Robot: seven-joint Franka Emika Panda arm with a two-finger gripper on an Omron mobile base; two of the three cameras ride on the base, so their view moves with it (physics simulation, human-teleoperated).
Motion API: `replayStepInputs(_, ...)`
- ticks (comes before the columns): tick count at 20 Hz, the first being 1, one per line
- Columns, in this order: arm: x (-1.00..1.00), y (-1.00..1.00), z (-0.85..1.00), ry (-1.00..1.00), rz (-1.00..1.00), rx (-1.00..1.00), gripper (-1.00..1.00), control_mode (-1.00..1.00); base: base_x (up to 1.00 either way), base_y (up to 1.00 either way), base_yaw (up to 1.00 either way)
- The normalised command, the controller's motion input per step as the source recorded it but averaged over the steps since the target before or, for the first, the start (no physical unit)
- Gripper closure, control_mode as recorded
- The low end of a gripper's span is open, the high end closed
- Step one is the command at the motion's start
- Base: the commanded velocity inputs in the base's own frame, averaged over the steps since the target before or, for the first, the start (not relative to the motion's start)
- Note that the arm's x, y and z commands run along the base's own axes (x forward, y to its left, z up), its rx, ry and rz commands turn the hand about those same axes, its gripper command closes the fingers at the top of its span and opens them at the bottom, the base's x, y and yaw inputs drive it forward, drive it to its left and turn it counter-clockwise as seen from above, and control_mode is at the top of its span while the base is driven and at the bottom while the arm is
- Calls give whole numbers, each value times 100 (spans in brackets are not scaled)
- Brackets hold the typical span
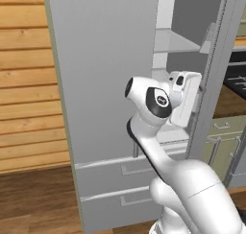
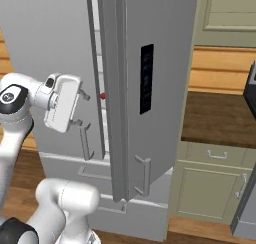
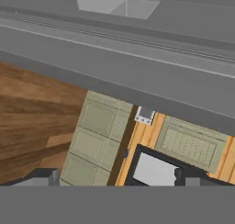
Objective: Take the strawberry from the fridge and place it on top of the pancake, located on the dining counter.
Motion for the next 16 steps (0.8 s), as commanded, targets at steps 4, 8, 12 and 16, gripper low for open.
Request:
replayStepInputs(4,42,-43,-3,0,-3,0,-100,-100,0,0,0)
replayStepInputs(8,21,-44,0,-4,0,0,-100,-100,0,0,0)
replayStepInputs(12,14,-39,0,-5,0,0,-100,-100,0,0,0)
replayStepInputs(16,4,-34,0,-7,0,2,-100,-100,0,0,0)
